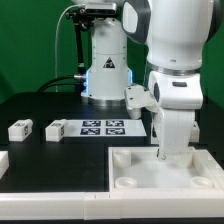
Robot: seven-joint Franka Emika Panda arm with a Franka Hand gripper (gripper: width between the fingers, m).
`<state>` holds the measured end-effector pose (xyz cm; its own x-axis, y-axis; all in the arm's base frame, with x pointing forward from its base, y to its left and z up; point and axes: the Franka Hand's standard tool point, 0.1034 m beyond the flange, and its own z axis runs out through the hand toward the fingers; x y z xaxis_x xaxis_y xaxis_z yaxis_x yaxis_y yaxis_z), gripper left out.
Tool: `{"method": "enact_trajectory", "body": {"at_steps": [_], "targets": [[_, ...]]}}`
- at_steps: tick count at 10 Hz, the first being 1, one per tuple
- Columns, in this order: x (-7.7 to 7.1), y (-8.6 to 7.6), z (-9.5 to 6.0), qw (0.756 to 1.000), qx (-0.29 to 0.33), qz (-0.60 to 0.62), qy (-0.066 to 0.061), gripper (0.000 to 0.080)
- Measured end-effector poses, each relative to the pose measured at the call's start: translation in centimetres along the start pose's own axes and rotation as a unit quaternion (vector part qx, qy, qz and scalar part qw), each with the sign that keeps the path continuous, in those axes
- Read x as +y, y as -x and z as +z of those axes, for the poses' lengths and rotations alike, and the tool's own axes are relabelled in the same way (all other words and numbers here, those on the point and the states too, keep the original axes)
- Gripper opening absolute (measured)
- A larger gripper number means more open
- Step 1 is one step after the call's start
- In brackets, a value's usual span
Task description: Assemble one leg
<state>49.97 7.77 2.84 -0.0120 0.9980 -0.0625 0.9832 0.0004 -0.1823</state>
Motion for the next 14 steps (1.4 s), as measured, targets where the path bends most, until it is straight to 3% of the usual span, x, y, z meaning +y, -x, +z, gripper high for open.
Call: {"method": "enact_trajectory", "body": {"at_steps": [2, 5, 9, 11, 12, 14], "targets": [[-0.9, 0.3, -1.0, 1.0, -0.003, 0.008, 0.003, 0.0649], [-3.8, 0.6, -5.3, 0.999, -0.016, 0.028, 0.028, 0.0649], [-4.4, 0.9, -5.2, 0.998, -0.016, 0.052, 0.025, 0.0649], [-4.4, 0.8, -5.2, 0.991, -0.013, 0.127, 0.025, 0.0649], [-4.5, 0.8, -5.1, 0.981, -0.009, 0.191, 0.026, 0.0649], [-5.9, -0.2, -4.4, 0.937, 0.001, 0.348, 0.016, 0.0649]]}}
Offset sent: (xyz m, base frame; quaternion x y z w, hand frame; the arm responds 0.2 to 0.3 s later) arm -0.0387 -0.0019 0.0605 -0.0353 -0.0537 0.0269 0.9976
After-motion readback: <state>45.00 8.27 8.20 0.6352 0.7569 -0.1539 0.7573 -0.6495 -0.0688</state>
